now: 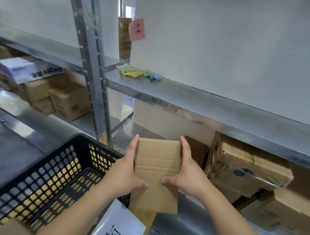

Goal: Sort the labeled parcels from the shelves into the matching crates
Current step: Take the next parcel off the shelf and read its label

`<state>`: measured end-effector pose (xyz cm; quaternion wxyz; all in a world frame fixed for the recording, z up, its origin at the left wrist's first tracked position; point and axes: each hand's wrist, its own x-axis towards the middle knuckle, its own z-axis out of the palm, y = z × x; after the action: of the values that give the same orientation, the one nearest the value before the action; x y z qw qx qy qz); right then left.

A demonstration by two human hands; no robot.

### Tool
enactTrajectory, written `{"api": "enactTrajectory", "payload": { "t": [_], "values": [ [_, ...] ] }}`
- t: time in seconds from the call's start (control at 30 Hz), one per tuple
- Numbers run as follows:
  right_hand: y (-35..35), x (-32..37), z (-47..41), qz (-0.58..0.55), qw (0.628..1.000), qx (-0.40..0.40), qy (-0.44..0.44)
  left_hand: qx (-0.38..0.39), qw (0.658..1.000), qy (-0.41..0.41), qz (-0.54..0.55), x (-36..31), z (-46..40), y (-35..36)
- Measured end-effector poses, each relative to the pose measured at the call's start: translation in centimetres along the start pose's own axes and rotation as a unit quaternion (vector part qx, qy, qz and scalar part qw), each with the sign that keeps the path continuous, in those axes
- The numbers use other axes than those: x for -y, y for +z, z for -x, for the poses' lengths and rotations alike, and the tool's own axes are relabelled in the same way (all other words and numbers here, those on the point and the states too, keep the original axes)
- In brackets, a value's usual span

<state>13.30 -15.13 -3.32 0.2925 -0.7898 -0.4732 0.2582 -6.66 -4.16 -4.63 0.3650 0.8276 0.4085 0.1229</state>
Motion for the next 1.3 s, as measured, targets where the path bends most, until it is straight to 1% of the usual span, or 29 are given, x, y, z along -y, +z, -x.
{"api": "enactTrajectory", "payload": {
  "t": [0.07, 0.17, 0.27, 0.37, 0.47, 0.53, 0.57, 0.63, 0.67, 0.73, 0.77, 0.83, 0.97, 1.07, 1.17, 1.23, 1.3],
  "values": [
    [-0.6, 0.9, -0.2, 0.001, 1.0, -0.006, -0.024, -0.004, 1.0, -0.018, -0.009, -0.8, 0.8, -0.6],
    [-2.0, 1.6, -0.7, 0.003, 0.997, -0.01, -0.081, -0.038, 0.999, -0.029, -0.012, -2.1, 1.7, -1.2],
    [-3.8, 2.0, -0.6, -0.027, 0.992, 0.005, -0.127, -0.116, 0.993, -0.003, -0.012, -3.9, 2.6, -2.1],
    [-5.5, 2.5, 0.1, -0.047, 0.984, 0.006, -0.173, -0.196, 0.98, 0.014, 0.019, -5.7, 3.8, -2.3],
    [-6.5, 3.0, 0.8, -0.037, 0.973, -0.01, -0.228, -0.233, 0.972, 0.013, 0.038, -7.7, 5.5, -1.3],
    [-6.9, 3.4, 1.3, -0.058, 0.971, -0.005, -0.23, -0.264, 0.964, -0.004, 0.028, -8.5, 6.7, -0.7],
    [-7.0, 3.4, 1.4, -0.084, 0.972, 0.012, -0.221, -0.28, 0.959, -0.019, 0.03, -8.6, 7.2, -0.6],
    [-7.3, 3.3, 1.6, -0.133, 0.968, 0.067, -0.202, -0.29, 0.954, -0.047, 0.067, -8.7, 8.5, -0.8],
    [-7.4, 3.2, 1.7, -0.14, 0.965, 0.099, -0.199, -0.288, 0.952, -0.055, 0.086, -8.6, 9.2, -0.9],
    [-6.8, 3.0, 1.9, -0.114, 0.956, 0.161, -0.216, -0.274, 0.955, -0.074, 0.087, -8.3, 10.9, -1.1],
    [-6.4, 2.8, 1.8, -0.098, 0.952, 0.182, -0.225, -0.257, 0.96, -0.078, 0.075, -8.2, 11.5, -1.0],
    [-5.3, 2.7, 2.1, -0.074, 0.939, 0.215, -0.258, -0.247, 0.965, -0.072, 0.049, -8.0, 12.8, -0.6],
    [-2.7, 2.6, 2.4, -0.085, 0.917, 0.229, -0.316, -0.296, 0.95, -0.092, 0.025, -6.6, 15.5, 0.3],
    [-0.9, 3.4, 3.0, -0.116, 0.901, 0.218, -0.356, -0.324, 0.942, -0.092, 0.004, -5.7, 17.7, 0.9],
    [1.1, 4.8, 4.1, -0.142, 0.895, 0.185, -0.381, -0.365, 0.928, -0.073, 0.006, -5.2, 19.8, 1.3],
    [2.5, 5.8, 4.8, -0.116, 0.897, 0.178, -0.387, -0.378, 0.922, -0.083, 0.002, -4.4, 21.2, 1.4],
    [3.4, 7.0, 6.2, -0.08, 0.891, 0.214, -0.391, -0.373, 0.921, -0.111, 0.014, -3.6, 22.8, 1.1]
  ]
}}
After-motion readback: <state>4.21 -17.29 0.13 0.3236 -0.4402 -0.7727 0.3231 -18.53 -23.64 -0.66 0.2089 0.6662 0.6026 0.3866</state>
